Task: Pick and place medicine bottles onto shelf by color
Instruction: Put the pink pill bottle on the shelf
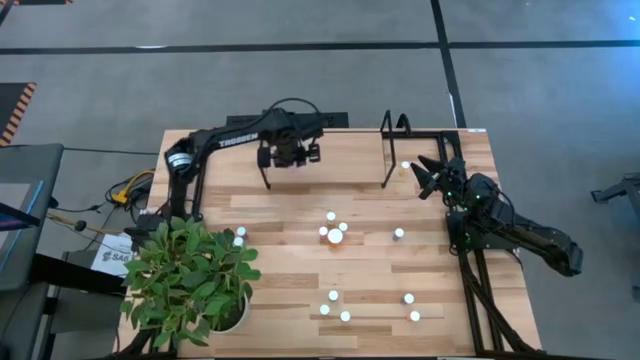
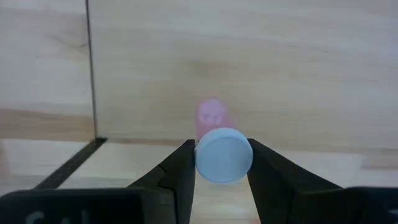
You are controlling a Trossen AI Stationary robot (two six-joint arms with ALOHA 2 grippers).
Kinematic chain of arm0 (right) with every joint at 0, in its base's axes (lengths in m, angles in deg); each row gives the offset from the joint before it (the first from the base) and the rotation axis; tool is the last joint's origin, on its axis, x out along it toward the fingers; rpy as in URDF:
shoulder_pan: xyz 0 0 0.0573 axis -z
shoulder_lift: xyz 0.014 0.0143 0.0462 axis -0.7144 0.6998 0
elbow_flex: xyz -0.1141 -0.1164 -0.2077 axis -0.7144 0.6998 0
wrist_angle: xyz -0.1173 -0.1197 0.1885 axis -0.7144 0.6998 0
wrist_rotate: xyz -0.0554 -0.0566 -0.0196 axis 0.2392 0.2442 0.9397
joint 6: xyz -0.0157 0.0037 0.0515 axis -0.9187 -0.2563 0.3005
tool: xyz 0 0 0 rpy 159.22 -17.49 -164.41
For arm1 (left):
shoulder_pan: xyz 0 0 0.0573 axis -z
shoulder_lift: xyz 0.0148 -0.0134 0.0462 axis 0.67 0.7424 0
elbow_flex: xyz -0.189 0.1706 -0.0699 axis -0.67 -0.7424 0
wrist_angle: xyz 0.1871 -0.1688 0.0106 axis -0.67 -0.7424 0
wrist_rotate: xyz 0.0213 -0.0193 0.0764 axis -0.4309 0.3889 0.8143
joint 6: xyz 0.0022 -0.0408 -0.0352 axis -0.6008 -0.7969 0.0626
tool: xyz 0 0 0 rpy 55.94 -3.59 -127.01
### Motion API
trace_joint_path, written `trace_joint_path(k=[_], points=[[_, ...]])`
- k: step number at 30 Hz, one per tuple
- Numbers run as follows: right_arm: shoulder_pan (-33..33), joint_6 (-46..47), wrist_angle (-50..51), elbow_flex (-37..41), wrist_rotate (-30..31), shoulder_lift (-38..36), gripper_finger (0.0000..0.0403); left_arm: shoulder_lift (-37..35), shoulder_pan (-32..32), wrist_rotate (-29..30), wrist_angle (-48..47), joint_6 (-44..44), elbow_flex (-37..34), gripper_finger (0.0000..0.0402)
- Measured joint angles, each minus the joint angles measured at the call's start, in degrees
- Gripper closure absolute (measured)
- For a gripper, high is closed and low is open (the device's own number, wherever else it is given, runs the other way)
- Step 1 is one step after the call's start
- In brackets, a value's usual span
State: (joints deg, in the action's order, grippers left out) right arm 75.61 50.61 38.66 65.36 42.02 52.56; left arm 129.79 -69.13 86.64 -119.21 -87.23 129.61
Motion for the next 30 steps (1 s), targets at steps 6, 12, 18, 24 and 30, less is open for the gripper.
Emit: trace_joint_path(k=[6,12,18,24,30], points=[[0.0,0.0,0.0,0.0,0.0,0.5,0.0154,7.4,-0.7,0.0,-5.0,7.6,10.1,0.0287],[0.0,0.0,0.0,0.0,0.0,0.5,0.0154,12.0,-0.9,-0.6,-6.4,10.4,16.4,0.0287],[0.0,0.0,0.0,0.0,0.0,0.5,0.0154,12.5,-3.0,-2.1,-5.6,9.7,17.1,0.0287],[0.0,0.0,0.0,0.0,0.0,0.5,0.0154,12.5,-5.8,-3.5,-4.0,8.9,17.1,0.0287],[0.0,0.0,0.0,0.0,0.0,0.5,0.0154,12.4,-8.2,-2.8,-3.1,8.9,17.1,0.0287]])
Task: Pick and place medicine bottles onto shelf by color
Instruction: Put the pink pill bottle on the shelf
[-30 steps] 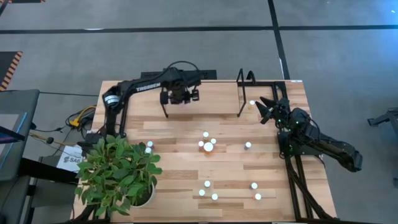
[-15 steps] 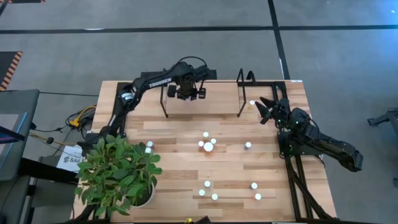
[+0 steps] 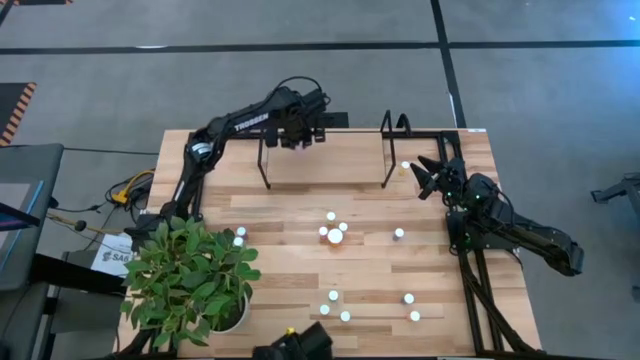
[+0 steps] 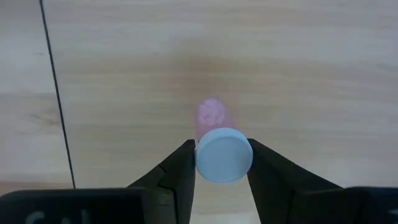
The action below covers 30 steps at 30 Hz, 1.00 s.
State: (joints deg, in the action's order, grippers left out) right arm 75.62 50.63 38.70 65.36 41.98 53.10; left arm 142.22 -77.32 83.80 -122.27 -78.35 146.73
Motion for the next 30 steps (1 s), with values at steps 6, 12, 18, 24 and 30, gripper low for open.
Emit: trace_joint_path(k=[6,12,18,24,30], points=[[0.0,0.0,0.0,0.0,0.0,0.0,0.0154,0.0,-1.5,0.7,2.0,0.0,0.0,0.0287],[0.0,0.0,0.0,0.0,0.0,0.0,0.0154,0.9,-1.9,0.2,3.3,0.1,0.0,0.0287],[0.0,0.0,0.0,0.0,0.0,0.0,0.0154,2.4,-2.1,-0.8,3.2,-0.2,0.3,0.0287],[0.0,0.0,0.0,0.0,0.0,-0.1,0.0154,2.4,-2.6,-1.1,3.0,-1.9,0.3,0.0287],[0.0,0.0,0.0,0.0,0.0,-0.1,0.0154,2.4,-3.1,-0.8,3.1,-4.6,0.3,0.0287]])
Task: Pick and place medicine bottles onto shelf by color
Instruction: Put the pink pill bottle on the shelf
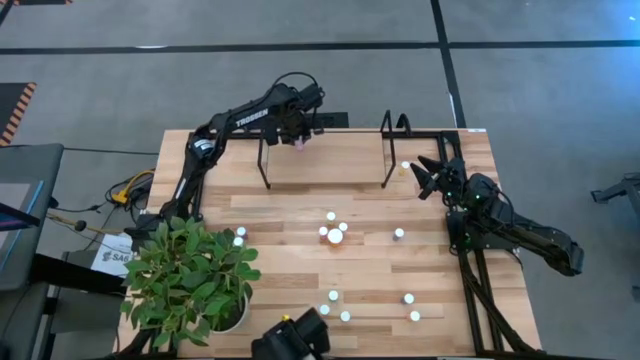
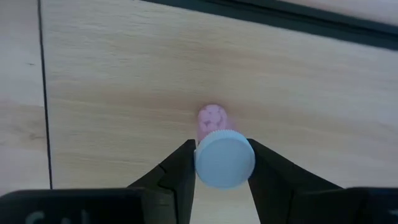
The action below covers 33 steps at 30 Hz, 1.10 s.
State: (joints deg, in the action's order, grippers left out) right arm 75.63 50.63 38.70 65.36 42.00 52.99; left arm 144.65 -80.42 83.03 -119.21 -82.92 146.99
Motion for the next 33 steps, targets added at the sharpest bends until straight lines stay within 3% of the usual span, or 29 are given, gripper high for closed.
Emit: trace_joint_path(k=[15,33], points=[[0.0,0.0,0.0,0.0,0.0,0.0,0.0154,0.1,-0.4,3.2,0.5,-8.7,0.0,0.0287],[0.0,0.0,0.0,0.0,0.0,0.0,0.0154,0.2,-0.2,9.1,1.9,-4.9,-0.1,0.0287]])
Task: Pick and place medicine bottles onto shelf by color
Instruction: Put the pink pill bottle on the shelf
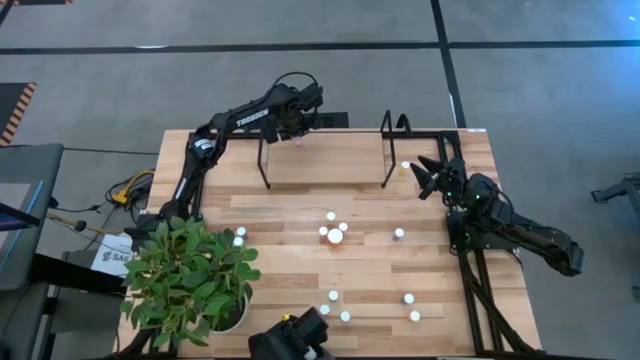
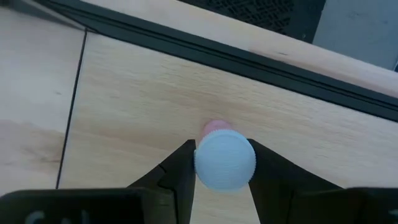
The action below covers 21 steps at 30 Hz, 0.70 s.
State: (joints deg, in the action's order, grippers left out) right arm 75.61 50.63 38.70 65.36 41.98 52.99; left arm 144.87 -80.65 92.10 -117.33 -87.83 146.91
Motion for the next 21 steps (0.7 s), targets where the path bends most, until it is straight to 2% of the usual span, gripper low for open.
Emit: trace_joint_path(k=[6,21], points=[[0.0,0.0,0.0,0.0,0.0,0.0,0.0154,0.0,0.2,0.1,-0.3,3.4,0.0,0.0287],[0.0,0.0,0.0,0.0,0.0,0.0,0.0154,0.0,1.3,0.3,-0.8,4.2,0.0,0.0287]])
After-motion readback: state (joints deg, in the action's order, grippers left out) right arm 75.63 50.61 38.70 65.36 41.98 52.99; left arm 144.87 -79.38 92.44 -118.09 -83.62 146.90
